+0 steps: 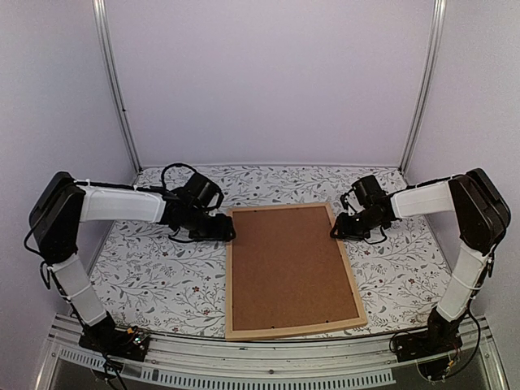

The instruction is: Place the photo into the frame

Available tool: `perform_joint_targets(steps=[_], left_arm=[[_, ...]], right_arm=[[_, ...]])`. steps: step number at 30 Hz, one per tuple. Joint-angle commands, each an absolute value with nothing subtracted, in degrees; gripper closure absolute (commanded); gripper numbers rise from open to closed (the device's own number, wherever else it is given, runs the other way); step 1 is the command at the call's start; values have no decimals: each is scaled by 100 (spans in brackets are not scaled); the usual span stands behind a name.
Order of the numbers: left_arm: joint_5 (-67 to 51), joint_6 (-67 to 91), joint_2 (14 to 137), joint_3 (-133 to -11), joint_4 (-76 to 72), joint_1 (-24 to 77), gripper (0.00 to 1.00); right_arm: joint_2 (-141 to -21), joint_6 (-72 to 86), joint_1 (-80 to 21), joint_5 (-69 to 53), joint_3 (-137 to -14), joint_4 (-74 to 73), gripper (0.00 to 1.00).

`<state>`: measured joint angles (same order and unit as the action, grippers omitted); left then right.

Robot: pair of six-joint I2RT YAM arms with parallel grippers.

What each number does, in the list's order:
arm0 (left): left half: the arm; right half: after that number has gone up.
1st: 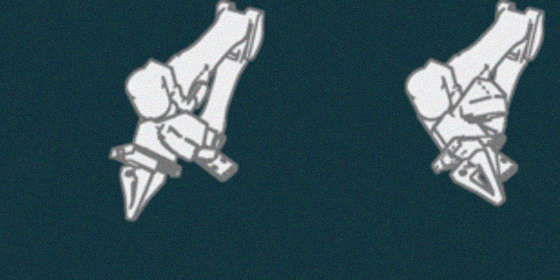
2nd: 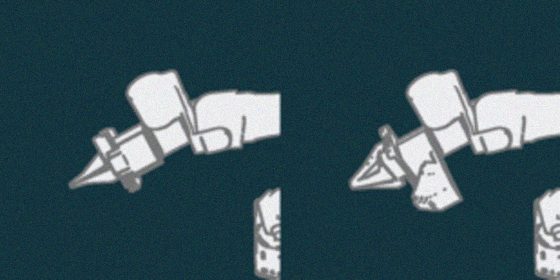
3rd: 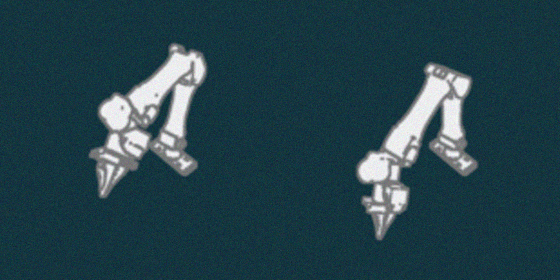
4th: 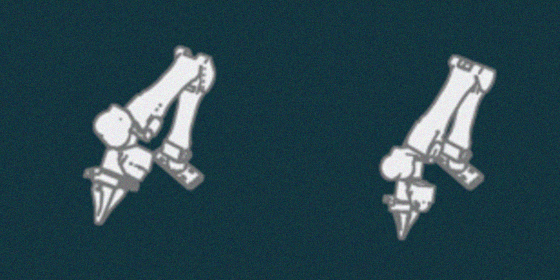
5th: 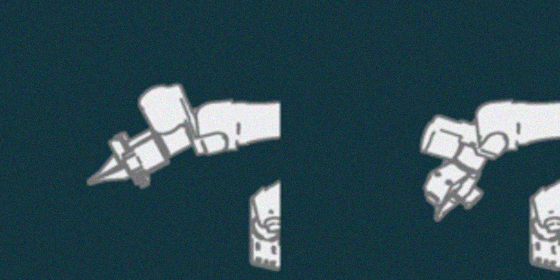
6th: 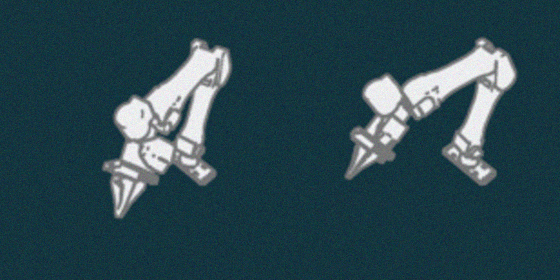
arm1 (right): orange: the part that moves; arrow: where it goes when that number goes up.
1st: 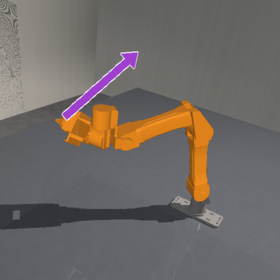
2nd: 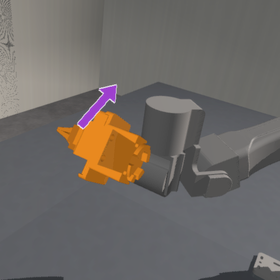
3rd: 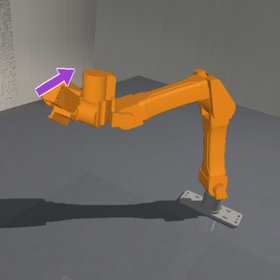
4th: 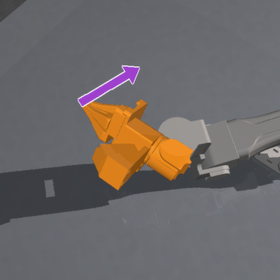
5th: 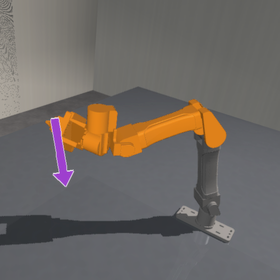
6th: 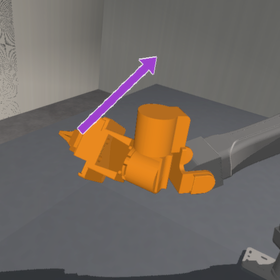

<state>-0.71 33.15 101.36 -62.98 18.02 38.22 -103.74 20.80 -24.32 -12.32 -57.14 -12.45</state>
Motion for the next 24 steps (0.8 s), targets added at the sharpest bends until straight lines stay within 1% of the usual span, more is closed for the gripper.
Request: perform_joint_targets(steps=[1,6,11,24], left_arm=[[-339,3511,9520,-5739,1904,3904,32],[-284,3776,9089,-5233,2079,4269,32],[-166,3986,8849,-4875,2133,4424,30],[-18,3977,9242,-4994,2236,4642,29]], right_arm=[[-10379,2061,-2505,-1143,-5555,-1691,62],[-10373,2057,-2499,-1092,-5563,-1713,62],[-10383,2074,-2497,-1097,-5588,-1722,63],[-10346,2074,-2503,-1041,-5546,-1730,63]])
